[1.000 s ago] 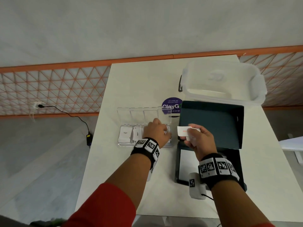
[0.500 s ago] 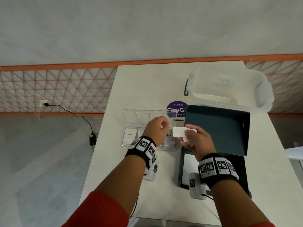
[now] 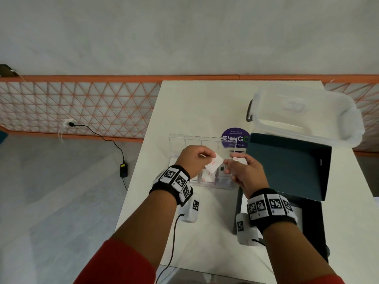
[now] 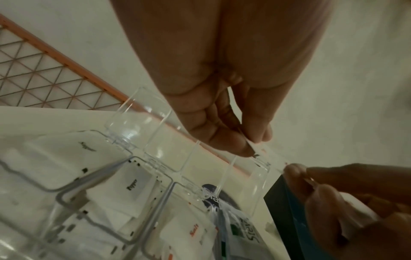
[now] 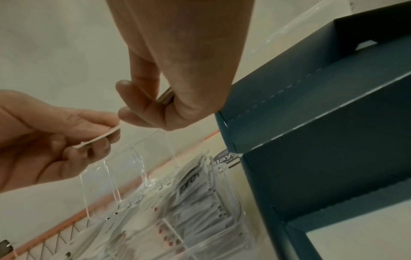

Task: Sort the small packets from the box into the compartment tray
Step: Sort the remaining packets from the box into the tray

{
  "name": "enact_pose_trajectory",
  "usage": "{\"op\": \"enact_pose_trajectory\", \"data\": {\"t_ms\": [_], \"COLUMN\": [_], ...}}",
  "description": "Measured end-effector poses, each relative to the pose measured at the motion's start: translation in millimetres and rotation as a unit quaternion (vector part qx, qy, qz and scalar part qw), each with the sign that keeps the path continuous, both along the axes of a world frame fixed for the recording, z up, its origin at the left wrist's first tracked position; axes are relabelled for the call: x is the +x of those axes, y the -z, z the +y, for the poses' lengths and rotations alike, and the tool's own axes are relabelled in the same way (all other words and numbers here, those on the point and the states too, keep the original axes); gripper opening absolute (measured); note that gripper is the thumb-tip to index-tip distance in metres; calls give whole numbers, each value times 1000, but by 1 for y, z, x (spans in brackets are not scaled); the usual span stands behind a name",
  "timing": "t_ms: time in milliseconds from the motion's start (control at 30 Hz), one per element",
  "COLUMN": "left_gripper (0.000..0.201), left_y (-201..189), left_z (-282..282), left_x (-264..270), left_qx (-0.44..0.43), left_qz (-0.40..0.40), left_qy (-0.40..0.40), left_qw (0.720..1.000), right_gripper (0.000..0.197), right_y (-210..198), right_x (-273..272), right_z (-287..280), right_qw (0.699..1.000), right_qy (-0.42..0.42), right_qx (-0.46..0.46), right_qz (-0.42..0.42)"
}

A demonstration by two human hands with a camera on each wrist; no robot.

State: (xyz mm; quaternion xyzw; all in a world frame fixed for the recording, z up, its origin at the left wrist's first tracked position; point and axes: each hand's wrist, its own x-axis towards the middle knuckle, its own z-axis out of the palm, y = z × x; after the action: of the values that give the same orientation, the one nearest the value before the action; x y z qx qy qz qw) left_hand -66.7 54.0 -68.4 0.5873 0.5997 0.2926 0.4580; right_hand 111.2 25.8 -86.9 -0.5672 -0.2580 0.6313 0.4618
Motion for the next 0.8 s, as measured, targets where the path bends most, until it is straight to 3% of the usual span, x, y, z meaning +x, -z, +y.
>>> {"op": "enact_pose_trajectory", "data": {"t_ms": [100,233,333,433,533,633,800], "left_gripper": [29,28,27,35,30,19,25], "left_y": [2,-1,1,5,12,20,34], "left_z": [-2,-4,-2,-1,1,3,2], "left_x": [-3,-3,-1,0,-5,-4,9], "left_qx": [-14,-12,-9,-58,-52,-47,-5], "left_qz": [-11,-3,-22,-22,36,133,243], "left_qy": [9,90,13,-11,-47,0,91], "left_qw": [1000,996,1000,998,997,990,966], "right_gripper": [28,20,20,19,18,18,18], "right_y": [0,0,2,2,2,3,6], "right_x": [-1,-8,-14,-21,-19,-4,14], "right_z": [-1,-2,-3,-5,-5,-5,-8], "right_qw": [1000,997,999,999,998,997,995], "right_qy": [-13,-62,-18,28,28,51,84], "right_qx": [-6,-5,-9,-18,-25,-36,-47], "right_qz": [1,-45,-44,-22,-40,-49,-20]}}
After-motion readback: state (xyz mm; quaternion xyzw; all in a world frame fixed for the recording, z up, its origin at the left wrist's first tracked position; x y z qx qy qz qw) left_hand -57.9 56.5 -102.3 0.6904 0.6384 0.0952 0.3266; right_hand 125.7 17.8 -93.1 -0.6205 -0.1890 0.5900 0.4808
